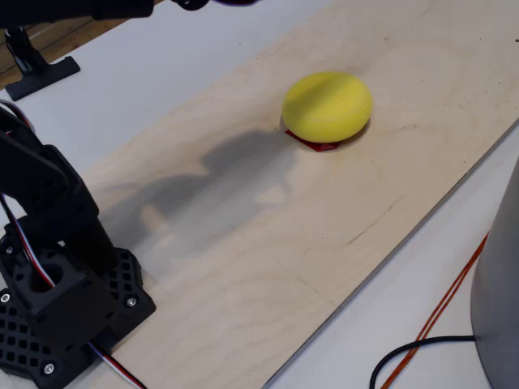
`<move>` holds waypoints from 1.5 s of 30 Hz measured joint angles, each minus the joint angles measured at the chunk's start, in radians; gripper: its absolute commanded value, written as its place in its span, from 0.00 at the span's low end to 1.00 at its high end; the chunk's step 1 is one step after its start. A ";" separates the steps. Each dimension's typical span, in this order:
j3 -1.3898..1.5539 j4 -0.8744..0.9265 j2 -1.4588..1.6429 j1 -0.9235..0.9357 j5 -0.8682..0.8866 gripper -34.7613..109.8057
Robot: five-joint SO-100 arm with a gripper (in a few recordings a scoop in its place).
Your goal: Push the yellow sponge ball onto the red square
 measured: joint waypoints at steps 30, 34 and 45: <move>-0.035 -0.032 -0.012 -0.021 -0.061 0.50; -0.032 -0.034 -0.012 -0.035 -0.089 0.49; -0.048 -0.034 -0.006 -0.002 -0.037 0.24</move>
